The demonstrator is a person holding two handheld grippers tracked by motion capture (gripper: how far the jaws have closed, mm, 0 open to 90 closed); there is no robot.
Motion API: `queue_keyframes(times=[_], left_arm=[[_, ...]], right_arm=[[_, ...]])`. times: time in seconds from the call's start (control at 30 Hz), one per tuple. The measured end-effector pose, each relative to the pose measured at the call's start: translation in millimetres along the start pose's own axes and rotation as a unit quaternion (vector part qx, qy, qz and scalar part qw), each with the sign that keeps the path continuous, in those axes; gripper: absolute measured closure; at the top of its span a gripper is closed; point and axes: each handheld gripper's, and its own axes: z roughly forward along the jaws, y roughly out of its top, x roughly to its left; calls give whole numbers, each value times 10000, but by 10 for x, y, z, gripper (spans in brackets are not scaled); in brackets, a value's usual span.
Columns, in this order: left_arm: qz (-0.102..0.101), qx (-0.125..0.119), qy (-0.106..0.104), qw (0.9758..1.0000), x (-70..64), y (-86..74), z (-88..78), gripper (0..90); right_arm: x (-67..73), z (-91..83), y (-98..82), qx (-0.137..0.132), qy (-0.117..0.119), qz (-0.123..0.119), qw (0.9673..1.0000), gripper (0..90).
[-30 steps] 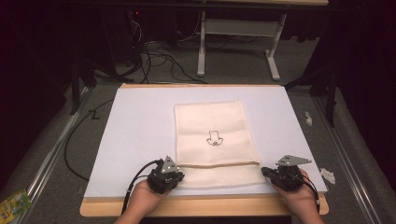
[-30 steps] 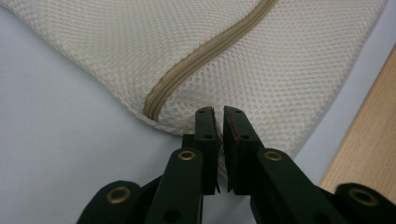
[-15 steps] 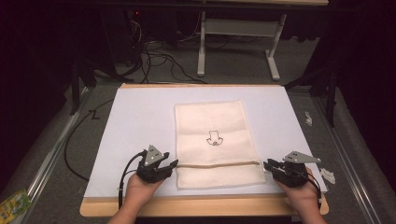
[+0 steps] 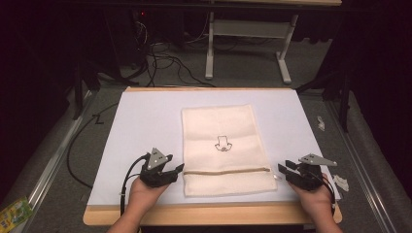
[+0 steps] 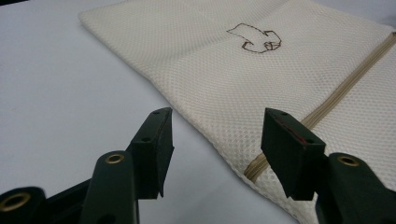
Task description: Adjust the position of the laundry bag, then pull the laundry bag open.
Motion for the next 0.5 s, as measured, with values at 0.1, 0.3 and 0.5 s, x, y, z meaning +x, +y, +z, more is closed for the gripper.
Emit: queue_keyframes(times=[0.1,0.3,0.5], left_arm=[[-16,-41,-4,10000,-6,16,15,435],[-39,-125,-23,9999,4,-5,29,424],[-128,-118,-11,9998,48,-46,36,417]], right_arm=[[-14,64,9,138,-39,66,9999,612],[-5,108,67,136,15,176,9998,577],[44,161,109,126,130,146,9997,557]])
